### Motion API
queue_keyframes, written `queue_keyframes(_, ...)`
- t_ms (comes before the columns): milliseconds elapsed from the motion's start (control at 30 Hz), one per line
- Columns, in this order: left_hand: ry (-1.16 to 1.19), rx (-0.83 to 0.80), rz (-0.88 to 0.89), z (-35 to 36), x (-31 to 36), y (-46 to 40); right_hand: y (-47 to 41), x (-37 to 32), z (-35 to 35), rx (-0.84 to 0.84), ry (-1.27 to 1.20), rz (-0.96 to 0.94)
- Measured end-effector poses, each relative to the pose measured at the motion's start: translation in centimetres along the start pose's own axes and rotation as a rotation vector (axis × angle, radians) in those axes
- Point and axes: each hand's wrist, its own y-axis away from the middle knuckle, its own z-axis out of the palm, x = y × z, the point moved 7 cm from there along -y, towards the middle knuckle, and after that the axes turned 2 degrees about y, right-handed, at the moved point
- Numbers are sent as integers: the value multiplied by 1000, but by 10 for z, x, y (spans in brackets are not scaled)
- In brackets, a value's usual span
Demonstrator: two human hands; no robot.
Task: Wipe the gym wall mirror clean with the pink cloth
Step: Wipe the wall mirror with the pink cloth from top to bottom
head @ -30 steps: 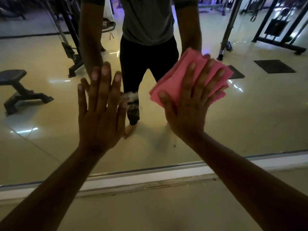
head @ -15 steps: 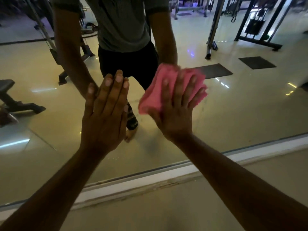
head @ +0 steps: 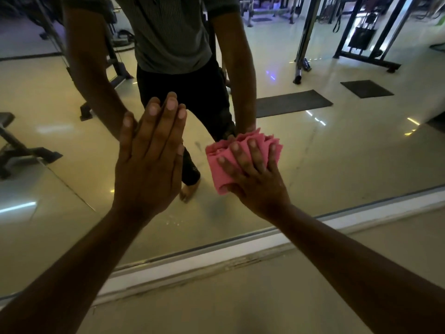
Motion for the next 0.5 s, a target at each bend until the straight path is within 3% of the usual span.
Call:
queue_keyframes(33, 3, -3, 9, 1, -2, 1, -12, 2, -7, 35, -26, 87)
queue_keyframes(133, -26, -1, 29, 7, -6, 3, -71, 7, -32, 227, -123, 617)
queue_keyframes(167, -23, 4, 33, 8, -7, 3, -82, 3, -38, 266, -134, 671)
queue_keyframes(233, -13, 14, 46, 8, -7, 4, -72, -10, -29, 257, -104, 505)
queue_keyframes(300, -34, 24, 52, 6, -11, 6, -36, -19, -6, 117, -52, 212)
queue_keyframes(367, -30, 18, 54, 6, -15, 10, -13, -15, -1, 34, -1, 64)
queue_keyframes(433, -41, 20, 48, 7, -17, 16, -39, -7, -21, 106, -26, 200)
queue_keyframes(500, -46, 21, 33, 8, -17, 17, -81, 2, -42, 250, -61, 490)
